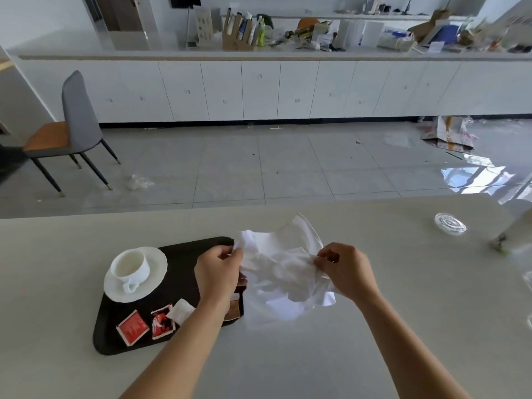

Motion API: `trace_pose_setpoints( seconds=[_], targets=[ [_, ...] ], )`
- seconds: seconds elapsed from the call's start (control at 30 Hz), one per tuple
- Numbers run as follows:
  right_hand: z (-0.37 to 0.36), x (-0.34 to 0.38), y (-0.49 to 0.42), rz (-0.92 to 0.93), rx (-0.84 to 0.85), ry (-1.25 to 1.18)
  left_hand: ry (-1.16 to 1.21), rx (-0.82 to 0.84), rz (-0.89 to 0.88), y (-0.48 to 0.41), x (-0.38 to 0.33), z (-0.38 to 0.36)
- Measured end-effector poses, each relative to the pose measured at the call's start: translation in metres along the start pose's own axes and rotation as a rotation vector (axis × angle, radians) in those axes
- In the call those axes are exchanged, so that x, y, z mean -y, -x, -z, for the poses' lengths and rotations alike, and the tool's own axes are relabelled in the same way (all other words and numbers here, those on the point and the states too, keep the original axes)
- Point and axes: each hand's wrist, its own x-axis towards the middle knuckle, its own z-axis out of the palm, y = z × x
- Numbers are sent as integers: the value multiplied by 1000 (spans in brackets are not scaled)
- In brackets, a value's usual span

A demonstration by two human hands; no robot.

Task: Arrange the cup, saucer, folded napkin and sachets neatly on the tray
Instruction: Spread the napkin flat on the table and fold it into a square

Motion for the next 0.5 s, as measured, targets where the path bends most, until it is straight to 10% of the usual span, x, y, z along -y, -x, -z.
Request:
trace_pose_setpoints(
  seconds=[0.5],
  targets=[
    [40,-102,-41,23,95,354,2,253,239,37,34,-87]
  ],
)
